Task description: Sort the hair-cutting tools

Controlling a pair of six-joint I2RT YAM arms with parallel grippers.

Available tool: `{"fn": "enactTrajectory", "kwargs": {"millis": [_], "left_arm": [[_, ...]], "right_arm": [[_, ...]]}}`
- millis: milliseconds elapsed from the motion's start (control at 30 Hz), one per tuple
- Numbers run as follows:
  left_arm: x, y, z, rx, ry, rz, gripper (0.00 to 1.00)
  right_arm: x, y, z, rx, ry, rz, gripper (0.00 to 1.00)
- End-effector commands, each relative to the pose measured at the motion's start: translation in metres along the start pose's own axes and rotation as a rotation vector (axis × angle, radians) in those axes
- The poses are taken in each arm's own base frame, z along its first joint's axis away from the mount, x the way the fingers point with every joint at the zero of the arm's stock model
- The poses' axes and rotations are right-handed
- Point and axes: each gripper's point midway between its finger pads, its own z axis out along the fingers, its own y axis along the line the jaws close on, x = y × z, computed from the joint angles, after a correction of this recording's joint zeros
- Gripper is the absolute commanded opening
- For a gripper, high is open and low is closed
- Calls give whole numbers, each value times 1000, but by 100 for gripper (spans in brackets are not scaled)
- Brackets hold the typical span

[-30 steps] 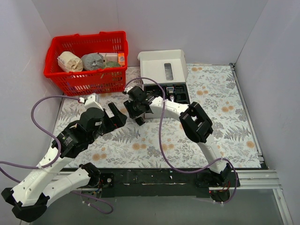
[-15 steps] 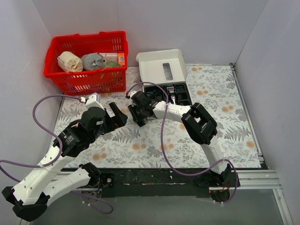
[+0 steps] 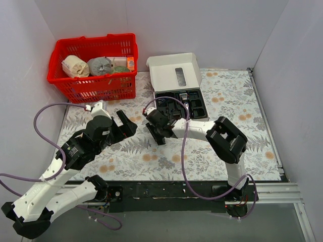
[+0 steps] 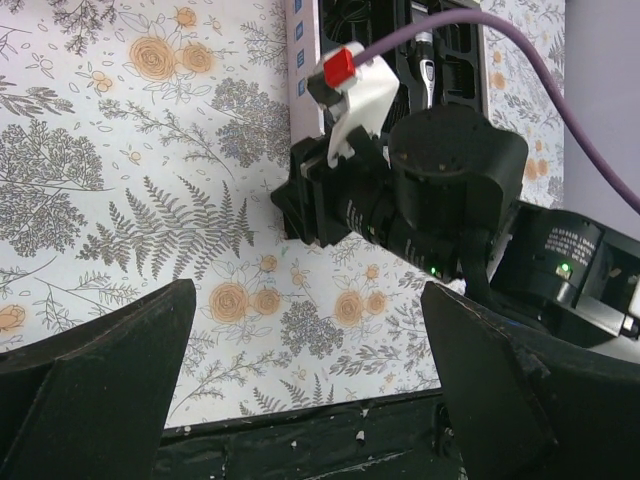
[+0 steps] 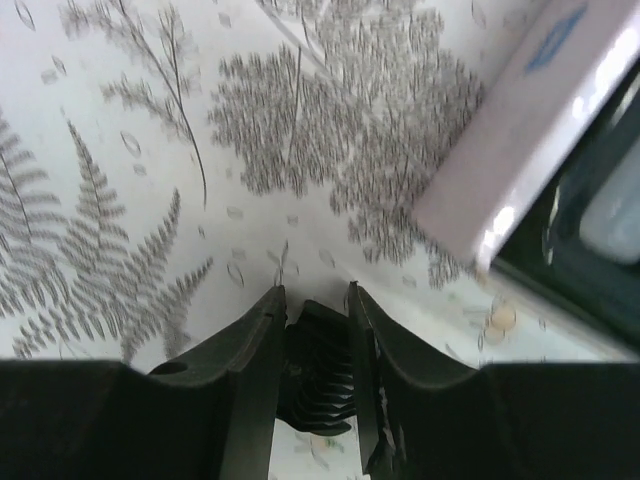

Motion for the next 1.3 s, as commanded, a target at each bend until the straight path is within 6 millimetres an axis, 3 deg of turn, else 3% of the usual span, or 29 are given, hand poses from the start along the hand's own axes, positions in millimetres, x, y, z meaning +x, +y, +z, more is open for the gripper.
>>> {"fn": "enactTrajectory", "kwargs": {"millis": [0, 33, 133, 267, 500, 600, 733, 867, 1067, 1167, 1267], "left_arm": [[-7, -7, -10, 38, -15, -24, 98], [-6, -6, -11, 38, -15, -24, 98], [-4, -6, -10, 37, -8, -20, 98], [-1, -7, -9, 45, 7, -19, 98], [5, -11, -5, 64, 33, 5, 98], [8, -11, -1, 58, 48, 24, 98], [13, -12, 4, 58, 66, 37, 98], [13, -14, 8, 60, 68, 49, 98], [13, -14, 10, 52, 67, 63, 98], [12, -14, 11, 49, 65, 70, 98], [13, -13, 11, 47, 69, 75, 98]], "right_arm": [[39, -16, -24, 110, 62, 16, 39], [54, -23, -26, 141, 82, 16, 40], [64, -27, -39, 166, 65, 54, 40], [97, -46, -56, 237, 70, 122, 40], [124, -77, -73, 400, 68, 217, 41], [126, -89, -79, 448, 54, 257, 42], [118, -97, -86, 461, 23, 286, 41], [97, -100, -95, 454, -23, 266, 43], [61, -92, -117, 381, -85, 166, 56], [53, -85, -128, 320, -98, 119, 72], [52, -75, -134, 242, -96, 82, 75]]}}
